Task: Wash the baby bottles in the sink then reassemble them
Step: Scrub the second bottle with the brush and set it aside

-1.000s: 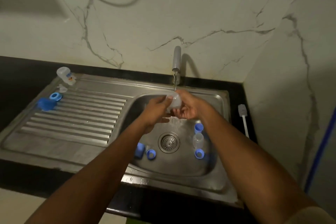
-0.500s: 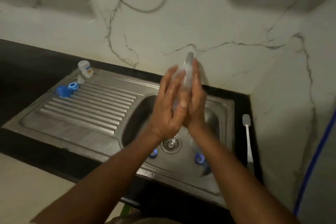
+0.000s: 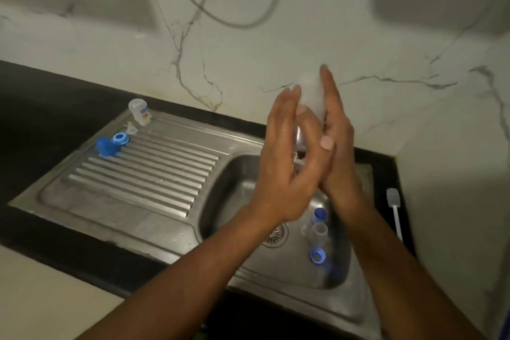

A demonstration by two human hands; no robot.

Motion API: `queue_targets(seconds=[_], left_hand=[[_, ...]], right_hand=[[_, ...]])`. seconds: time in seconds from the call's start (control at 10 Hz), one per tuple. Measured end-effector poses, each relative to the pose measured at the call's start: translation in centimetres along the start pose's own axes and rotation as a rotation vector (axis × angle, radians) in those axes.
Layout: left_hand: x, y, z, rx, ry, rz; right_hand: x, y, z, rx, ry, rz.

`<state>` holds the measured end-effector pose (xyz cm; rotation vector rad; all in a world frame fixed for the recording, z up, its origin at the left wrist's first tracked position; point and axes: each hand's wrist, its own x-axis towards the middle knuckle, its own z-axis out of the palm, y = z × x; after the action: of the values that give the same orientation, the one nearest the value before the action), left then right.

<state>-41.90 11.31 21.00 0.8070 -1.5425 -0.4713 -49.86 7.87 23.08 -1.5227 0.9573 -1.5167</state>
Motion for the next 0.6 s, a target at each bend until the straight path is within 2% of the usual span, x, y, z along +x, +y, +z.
queue_targets(seconds=[0.1,0.2,0.3,0.4,0.5,0.6], left_hand=[[-3.7,-6.5,-0.3,0.008,-0.105,-0.223],[-7.7,-11.2,-1.4,0.041,-0.424,-1.329],[-4.7,-12.0,-3.6,0.163,-0.518,-1.17],[0.9,-8.2,-5.7,-0.105,-0.341,-0.767],[4.3,-4.4,-7.7,-0.231,-0.143,-0.247],[2.3,-6.8,-9.3,-0.277,-0.218,-0.014]], right_hand=[[-4.8,9.1,0.3,0.831,0.112,0.124],[-8.6,17.0,2.9,0.456,-0.302,0.817],[-6.8,15.0,4.4,0.022,-0.065,1.002],[-0.4,7.8,5.7,-0.167,0.088,0.715],[3.3,-0.7,7.8,-0.308,0.204,0.17],[1.2,0.6,11.9,-0.365,0.385,0.002]])
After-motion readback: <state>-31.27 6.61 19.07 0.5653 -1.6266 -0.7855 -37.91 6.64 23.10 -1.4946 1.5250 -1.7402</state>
